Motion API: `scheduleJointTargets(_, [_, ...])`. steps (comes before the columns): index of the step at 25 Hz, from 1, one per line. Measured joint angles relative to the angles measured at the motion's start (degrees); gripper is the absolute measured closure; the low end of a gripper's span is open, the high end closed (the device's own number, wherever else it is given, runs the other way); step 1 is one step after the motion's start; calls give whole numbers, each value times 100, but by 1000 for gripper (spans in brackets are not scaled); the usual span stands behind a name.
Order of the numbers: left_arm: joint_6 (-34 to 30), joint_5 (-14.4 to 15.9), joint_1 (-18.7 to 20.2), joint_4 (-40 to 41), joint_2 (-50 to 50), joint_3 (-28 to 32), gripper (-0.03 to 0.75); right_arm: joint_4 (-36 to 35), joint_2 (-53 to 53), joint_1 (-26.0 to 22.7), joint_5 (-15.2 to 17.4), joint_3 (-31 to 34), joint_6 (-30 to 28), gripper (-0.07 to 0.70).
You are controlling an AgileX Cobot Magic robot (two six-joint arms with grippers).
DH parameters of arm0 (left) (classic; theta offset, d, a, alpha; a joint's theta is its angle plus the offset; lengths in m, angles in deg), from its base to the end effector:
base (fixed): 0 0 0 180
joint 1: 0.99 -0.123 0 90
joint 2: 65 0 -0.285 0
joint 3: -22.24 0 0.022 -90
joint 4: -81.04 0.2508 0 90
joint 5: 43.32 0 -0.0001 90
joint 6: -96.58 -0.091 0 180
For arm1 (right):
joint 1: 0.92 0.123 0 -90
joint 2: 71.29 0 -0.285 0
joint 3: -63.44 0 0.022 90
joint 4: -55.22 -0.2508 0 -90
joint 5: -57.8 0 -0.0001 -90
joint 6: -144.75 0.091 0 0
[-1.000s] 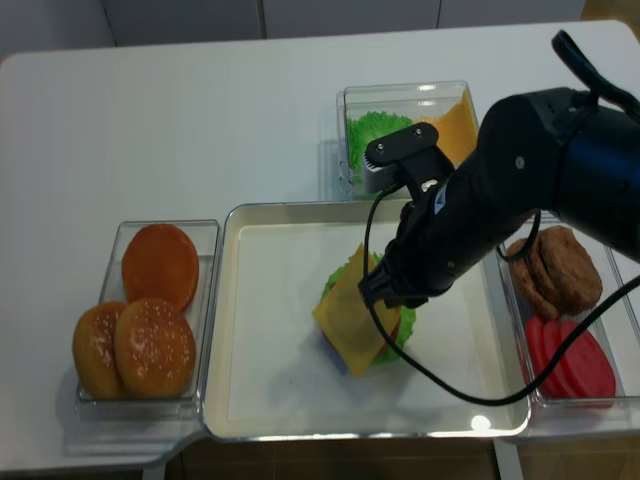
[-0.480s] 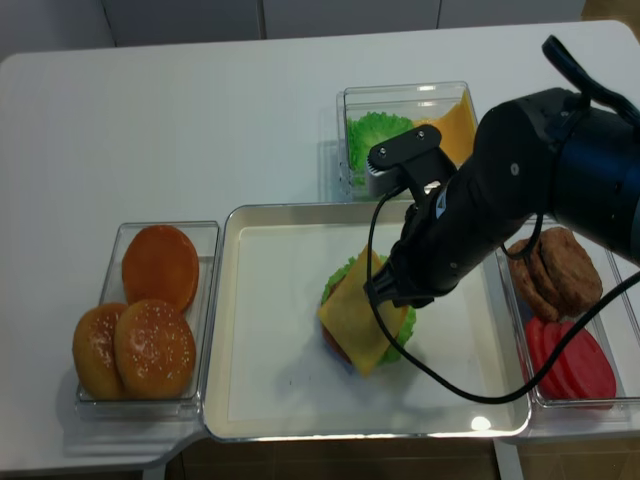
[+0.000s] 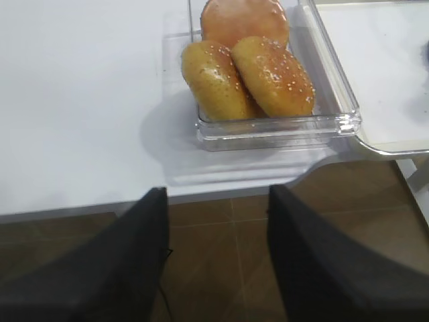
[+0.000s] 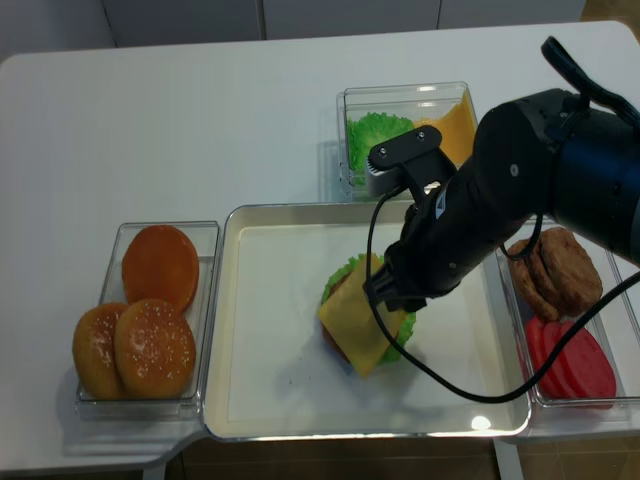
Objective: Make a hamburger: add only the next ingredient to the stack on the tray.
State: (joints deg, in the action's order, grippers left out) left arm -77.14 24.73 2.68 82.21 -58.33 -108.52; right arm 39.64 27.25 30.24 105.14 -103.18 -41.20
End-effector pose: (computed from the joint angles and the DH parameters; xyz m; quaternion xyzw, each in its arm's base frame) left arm -0.0122 0.0025 0.2640 -0.0212 0.8825 -0.0306 0.4689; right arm 0.2613 0.1790 0.2488 -0.2415 0.9470 0.1507 0.1490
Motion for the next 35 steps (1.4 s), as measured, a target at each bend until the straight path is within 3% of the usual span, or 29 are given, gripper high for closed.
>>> scheduleJointTargets(3, [0,0,0,0,0,0,356,20,0,0,0,0,0,155])
scheduleJointTargets(5, [0,0,0,0,0,0,356,106,0,0,0,0,0,79])
scheduleJointTargets(7, [0,0,0,0,0,0,356,276,-57,0,0,0,60,55])
scheduleJointTargets(12, [0,0,0,0,0,0,356,1075,-438,0,102,0,629,56])
scheduleJointTargets(16, [0,0,0,0,0,0,356,1330,-698,-212,507,-23,860,115])
scheduleJointTargets(24, [0,0,0,0,0,0,356,1386,-1192,-1768,1464,-61,759,162])
scheduleJointTargets(31, [0,0,0,0,0,0,356,1422,-2320,-2700,1734,78,724,171])
scheduleJointTargets(35, [0,0,0,0,0,0,356,1422,-3058,-2781,1816,661,724,171])
